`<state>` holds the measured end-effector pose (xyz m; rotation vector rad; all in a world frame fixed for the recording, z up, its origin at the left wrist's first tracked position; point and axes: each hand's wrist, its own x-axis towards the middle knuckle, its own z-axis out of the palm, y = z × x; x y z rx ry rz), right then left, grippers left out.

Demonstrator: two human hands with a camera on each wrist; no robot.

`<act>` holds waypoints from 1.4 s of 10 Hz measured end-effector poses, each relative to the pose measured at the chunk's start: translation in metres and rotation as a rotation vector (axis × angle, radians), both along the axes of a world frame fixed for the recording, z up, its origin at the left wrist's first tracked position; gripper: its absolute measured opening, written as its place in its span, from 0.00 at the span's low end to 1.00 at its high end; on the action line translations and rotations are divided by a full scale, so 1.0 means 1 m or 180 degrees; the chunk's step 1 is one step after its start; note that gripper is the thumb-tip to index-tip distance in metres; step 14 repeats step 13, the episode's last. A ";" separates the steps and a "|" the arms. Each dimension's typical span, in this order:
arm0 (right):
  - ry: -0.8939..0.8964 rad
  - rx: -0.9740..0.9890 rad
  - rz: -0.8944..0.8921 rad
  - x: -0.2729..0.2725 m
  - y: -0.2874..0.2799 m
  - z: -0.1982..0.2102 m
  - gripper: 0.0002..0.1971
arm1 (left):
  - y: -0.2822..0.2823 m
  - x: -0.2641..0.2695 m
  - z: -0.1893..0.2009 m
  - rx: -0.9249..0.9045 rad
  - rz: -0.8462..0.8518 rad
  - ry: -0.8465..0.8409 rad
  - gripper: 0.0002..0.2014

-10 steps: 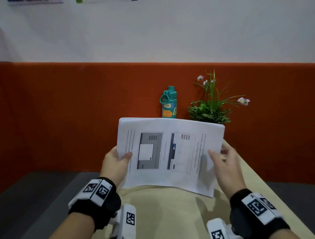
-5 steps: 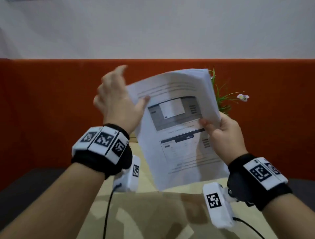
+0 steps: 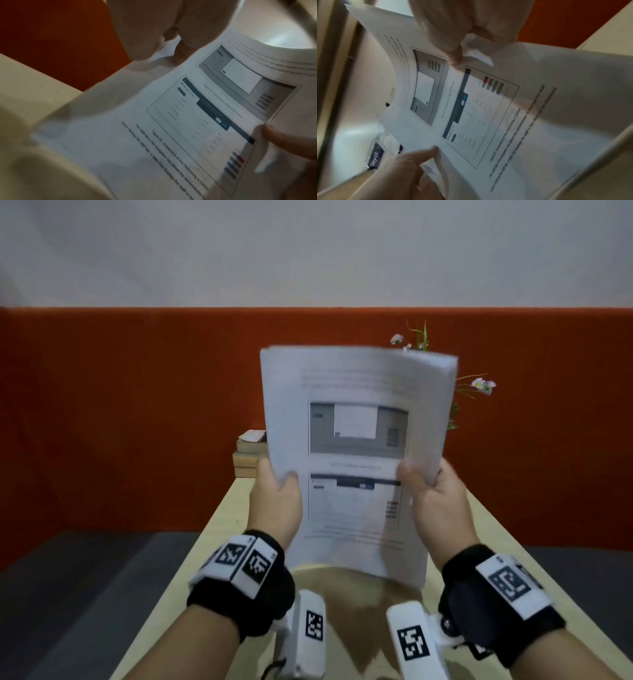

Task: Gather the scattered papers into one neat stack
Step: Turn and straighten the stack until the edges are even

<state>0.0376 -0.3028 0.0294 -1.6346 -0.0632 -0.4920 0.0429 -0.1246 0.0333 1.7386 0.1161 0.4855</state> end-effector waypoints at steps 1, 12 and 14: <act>0.0712 -0.0355 0.0118 0.004 -0.002 -0.027 0.15 | 0.004 -0.004 -0.027 0.0632 -0.0249 0.0812 0.13; 0.2697 -0.3176 0.0104 -0.042 -0.033 -0.057 0.23 | 0.038 -0.042 -0.082 0.1631 -0.1009 0.2343 0.06; 0.2798 -0.2867 0.0128 -0.043 -0.039 -0.048 0.27 | 0.042 -0.048 -0.063 0.1851 -0.0911 0.2342 0.13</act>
